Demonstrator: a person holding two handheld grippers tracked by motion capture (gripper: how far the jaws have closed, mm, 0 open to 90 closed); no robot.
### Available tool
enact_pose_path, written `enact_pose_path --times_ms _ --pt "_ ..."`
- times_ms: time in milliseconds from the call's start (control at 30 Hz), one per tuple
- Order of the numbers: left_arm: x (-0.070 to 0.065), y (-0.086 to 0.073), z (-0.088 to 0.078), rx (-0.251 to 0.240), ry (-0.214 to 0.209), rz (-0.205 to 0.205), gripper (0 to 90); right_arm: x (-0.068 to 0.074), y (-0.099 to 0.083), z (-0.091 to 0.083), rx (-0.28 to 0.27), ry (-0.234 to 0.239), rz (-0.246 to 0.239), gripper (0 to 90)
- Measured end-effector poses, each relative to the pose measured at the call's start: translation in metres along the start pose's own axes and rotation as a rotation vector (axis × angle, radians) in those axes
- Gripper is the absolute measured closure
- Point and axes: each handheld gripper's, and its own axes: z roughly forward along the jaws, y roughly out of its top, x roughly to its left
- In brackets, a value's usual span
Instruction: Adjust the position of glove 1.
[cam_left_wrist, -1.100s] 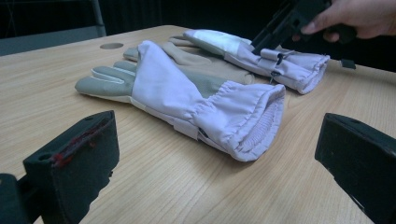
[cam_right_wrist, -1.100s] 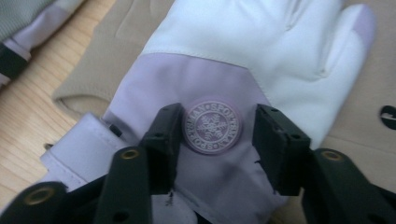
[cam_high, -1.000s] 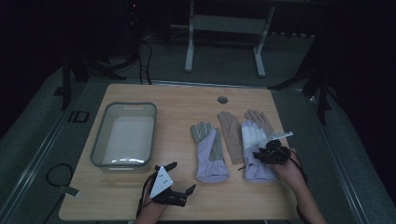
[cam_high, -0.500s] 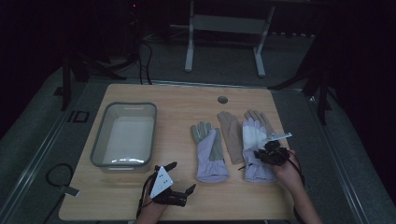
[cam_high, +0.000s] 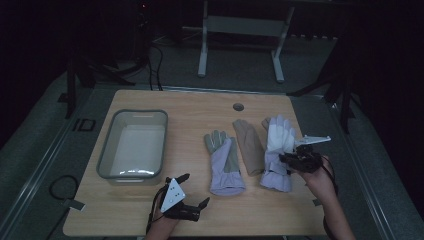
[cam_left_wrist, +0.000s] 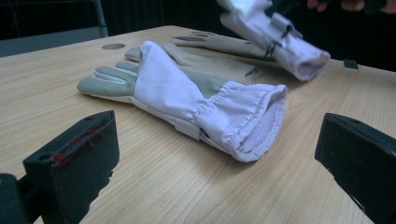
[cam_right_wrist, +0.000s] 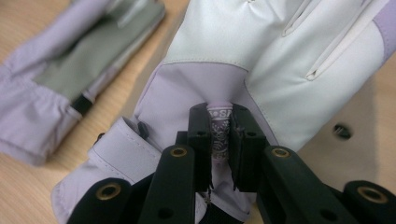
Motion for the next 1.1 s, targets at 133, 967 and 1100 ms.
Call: enact_pose_path --times_ms 133,967,1100 --pt "0.0 0.0 0.0 0.0 0.0 0.0 0.0 0.002 0.014 -0.01 -0.016 0.002 -0.018 80.3" --pt "0.0 0.0 0.0 -0.007 0.005 -0.002 0.0 0.086 0.096 -0.021 -0.063 0.079 -0.11 80.2" --pt "0.0 0.0 0.0 -0.006 0.008 -0.003 0.0 0.106 0.099 -0.009 -0.036 0.09 -0.126 80.2"
